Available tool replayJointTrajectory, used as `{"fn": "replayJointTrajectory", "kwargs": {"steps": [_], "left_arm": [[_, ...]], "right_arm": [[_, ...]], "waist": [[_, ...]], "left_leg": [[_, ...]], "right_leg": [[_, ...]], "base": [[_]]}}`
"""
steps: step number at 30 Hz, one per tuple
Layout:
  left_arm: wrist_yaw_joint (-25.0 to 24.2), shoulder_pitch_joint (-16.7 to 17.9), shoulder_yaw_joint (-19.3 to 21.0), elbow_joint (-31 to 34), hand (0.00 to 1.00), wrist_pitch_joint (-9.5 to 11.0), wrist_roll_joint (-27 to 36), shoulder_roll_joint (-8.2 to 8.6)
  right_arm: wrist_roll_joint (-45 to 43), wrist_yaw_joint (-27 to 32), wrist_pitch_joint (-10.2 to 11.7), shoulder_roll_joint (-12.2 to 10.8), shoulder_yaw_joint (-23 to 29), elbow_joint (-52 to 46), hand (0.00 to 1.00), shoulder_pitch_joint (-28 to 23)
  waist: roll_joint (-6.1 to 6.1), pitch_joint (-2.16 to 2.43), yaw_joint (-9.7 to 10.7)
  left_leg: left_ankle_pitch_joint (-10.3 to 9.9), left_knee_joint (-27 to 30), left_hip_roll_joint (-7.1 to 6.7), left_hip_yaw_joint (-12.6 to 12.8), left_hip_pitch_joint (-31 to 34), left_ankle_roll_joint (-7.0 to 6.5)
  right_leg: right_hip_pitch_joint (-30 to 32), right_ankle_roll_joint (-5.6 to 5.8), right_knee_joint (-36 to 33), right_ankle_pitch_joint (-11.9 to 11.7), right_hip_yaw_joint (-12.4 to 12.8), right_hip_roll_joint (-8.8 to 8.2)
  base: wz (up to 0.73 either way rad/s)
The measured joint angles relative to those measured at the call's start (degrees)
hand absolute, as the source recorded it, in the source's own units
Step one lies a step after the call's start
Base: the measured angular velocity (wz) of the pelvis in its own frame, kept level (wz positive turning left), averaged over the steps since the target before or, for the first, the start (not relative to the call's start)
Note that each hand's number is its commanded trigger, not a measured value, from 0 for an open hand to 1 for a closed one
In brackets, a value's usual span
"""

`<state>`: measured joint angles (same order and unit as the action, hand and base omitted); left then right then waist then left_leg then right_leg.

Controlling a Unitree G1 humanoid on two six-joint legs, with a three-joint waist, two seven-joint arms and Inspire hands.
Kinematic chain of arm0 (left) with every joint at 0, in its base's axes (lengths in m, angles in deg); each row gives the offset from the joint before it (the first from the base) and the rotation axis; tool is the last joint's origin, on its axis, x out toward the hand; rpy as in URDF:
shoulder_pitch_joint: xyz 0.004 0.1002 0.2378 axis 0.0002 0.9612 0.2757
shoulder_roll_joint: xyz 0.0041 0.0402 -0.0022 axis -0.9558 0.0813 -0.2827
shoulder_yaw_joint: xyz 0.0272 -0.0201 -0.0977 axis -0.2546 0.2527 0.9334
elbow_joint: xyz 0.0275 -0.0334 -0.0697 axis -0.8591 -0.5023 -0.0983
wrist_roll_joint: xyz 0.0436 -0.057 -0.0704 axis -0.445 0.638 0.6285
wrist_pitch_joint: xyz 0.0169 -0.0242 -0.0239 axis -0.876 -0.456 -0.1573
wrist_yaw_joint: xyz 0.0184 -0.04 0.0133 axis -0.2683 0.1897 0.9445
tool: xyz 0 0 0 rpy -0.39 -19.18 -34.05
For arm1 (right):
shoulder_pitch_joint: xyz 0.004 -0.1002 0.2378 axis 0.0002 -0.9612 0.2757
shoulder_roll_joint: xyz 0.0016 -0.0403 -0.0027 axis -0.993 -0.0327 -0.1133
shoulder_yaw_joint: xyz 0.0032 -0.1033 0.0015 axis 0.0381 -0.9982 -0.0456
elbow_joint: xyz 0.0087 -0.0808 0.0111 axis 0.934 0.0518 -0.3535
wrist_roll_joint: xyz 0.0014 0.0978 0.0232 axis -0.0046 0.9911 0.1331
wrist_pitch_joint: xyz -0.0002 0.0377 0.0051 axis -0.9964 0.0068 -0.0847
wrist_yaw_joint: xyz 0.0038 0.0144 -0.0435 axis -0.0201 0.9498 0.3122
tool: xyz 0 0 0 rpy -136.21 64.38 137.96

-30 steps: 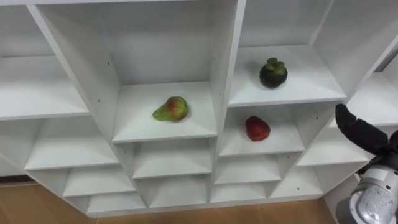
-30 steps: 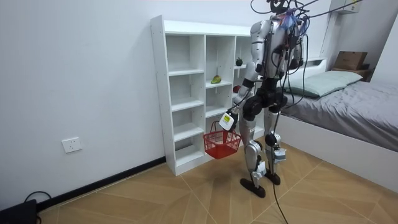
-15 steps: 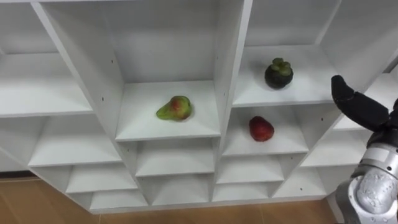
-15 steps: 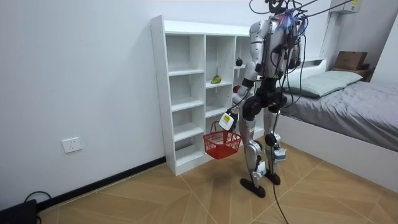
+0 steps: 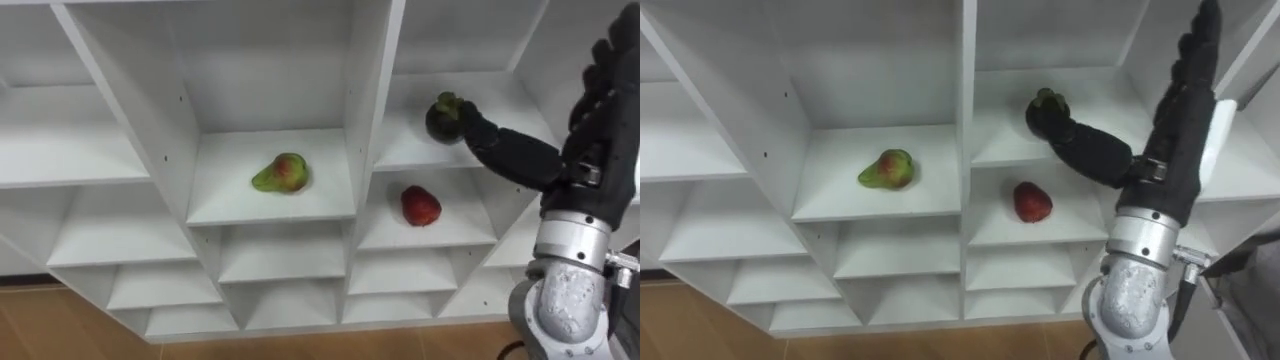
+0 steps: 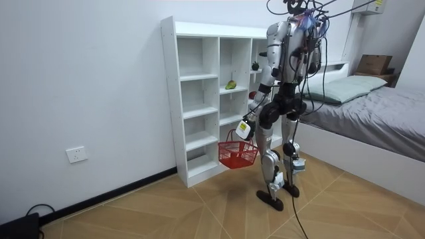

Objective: Collect fruits from the closet

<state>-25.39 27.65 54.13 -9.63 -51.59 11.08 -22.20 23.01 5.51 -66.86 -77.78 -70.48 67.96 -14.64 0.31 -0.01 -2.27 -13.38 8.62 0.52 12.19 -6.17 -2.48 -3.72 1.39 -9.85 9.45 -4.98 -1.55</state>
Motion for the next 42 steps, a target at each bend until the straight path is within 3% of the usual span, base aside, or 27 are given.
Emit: {"fn": "replayJointTrajectory", "kwargs": {"steps": [7, 24, 30, 37, 42], "left_arm": [[-1.22, -1.13, 0.02, -1.16, 1.00, 0.12, 0.01, 0.00], [-3.38, -1.99, 0.00, -1.95, 1.00, 0.03, -0.01, -0.01], [-3.36, -2.18, 0.04, -1.90, 1.00, -0.32, -0.01, -0.02], [-3.26, -2.30, 0.09, -1.87, 1.00, -0.72, 0.03, -0.04], [-2.41, -2.48, 0.09, -1.84, 1.00, -1.14, 0.01, 0.09]], "right_arm": [[-3.29, -3.15, -0.02, -0.02, -0.14, -0.28, 0.00, 0.02], [-4.02, -7.09, -0.12, -0.02, -0.55, -0.96, 0.00, 0.05], [-1.75, -9.28, -1.01, 0.00, -0.77, -1.17, 0.00, 0.05], [-0.80, -11.21, -2.33, 0.00, -0.64, 0.70, 0.00, 0.00], [2.23, -11.36, -2.80, -0.01, -0.62, 1.80, 0.00, 0.01]], "waist": [[0.05, 0.08, -1.20], [0.24, 0.01, -1.22], [0.07, 0.28, -1.28], [-0.23, -0.13, -1.06], [-0.33, -0.15, -1.11]], "left_leg": [[0.00, 0.05, -0.01, 0.02, -0.37, 0.00], [0.01, 0.03, 0.02, -0.01, 0.13, 0.00], [0.03, 0.34, -0.03, -0.08, 0.53, -0.02], [0.03, 0.59, -0.03, -0.68, 0.55, -0.02], [0.03, 0.31, -0.03, -1.48, 0.73, -0.01]], "right_leg": [[-0.20, 0.00, 0.12, 0.00, 0.10, 0.00], [0.04, 0.00, 0.08, 0.00, -0.02, -0.01], [0.57, 0.00, 0.11, 0.00, -0.04, -0.13], [-0.09, 0.00, 0.24, 0.00, -0.60, -0.23], [-0.30, 0.00, 0.13, 0.00, -1.46, -0.23]], "base": [[0.00], [0.00], [0.00], [0.03], [0.08]]}}
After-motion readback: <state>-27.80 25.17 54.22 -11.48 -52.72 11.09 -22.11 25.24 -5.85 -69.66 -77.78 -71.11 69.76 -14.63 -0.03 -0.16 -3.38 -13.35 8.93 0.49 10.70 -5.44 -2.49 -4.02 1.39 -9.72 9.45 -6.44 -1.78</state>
